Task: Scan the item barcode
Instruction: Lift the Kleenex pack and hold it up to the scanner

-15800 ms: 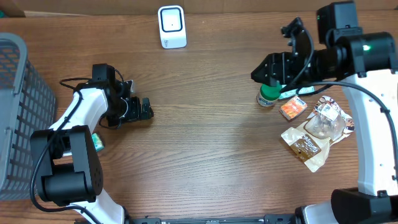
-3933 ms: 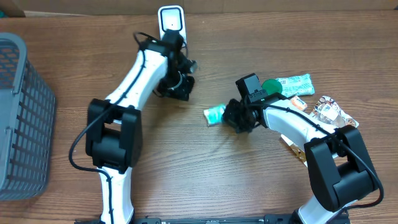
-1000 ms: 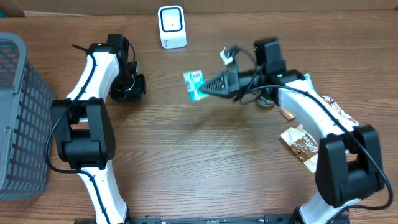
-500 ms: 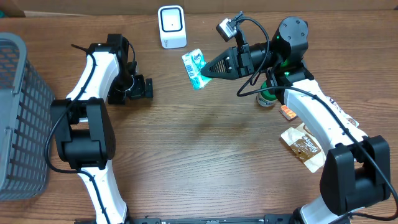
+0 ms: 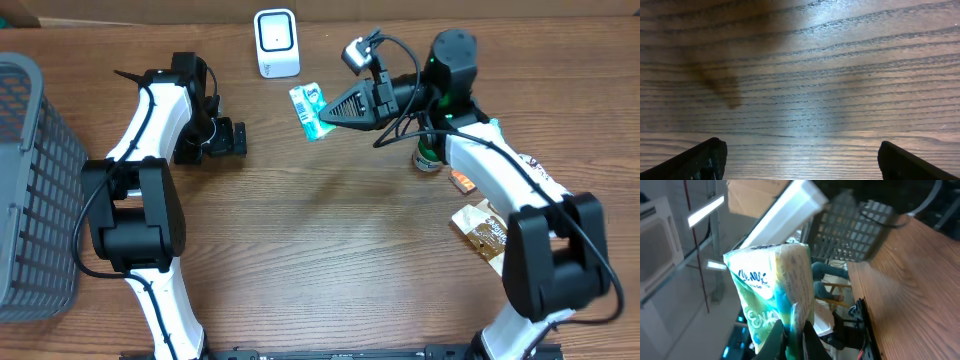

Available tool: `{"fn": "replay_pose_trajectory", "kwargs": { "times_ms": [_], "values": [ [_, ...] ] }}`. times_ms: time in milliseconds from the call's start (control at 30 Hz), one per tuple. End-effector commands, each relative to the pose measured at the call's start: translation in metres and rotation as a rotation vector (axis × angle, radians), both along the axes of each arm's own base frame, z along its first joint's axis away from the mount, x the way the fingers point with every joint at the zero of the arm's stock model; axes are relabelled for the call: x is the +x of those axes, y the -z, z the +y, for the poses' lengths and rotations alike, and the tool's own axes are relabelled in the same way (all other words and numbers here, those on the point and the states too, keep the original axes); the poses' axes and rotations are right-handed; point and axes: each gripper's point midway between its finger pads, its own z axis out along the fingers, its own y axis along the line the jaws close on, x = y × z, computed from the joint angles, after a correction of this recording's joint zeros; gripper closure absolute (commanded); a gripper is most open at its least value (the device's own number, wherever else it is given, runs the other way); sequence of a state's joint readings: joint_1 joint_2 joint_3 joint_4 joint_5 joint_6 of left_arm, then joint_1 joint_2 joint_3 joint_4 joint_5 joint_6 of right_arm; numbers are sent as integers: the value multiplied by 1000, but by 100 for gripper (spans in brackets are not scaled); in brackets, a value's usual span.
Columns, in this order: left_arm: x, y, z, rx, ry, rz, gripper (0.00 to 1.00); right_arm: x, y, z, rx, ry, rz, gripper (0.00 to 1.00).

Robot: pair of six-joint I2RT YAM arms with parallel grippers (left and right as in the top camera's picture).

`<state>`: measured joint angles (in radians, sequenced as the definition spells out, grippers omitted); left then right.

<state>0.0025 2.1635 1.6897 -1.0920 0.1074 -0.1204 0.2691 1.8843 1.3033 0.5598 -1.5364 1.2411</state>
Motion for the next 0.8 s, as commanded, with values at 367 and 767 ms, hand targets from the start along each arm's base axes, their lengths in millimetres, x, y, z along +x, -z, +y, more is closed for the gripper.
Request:
{"fn": "replay_pose_trajectory", "kwargs": {
  "times_ms": [367, 767],
  "values": [
    [9, -21, 3, 7, 5, -62, 0, 41, 102, 17, -126, 179, 143, 96],
    [9, -21, 3, 7, 5, -62, 1, 74, 129, -16, -536, 398, 107, 96]
  ]
}}
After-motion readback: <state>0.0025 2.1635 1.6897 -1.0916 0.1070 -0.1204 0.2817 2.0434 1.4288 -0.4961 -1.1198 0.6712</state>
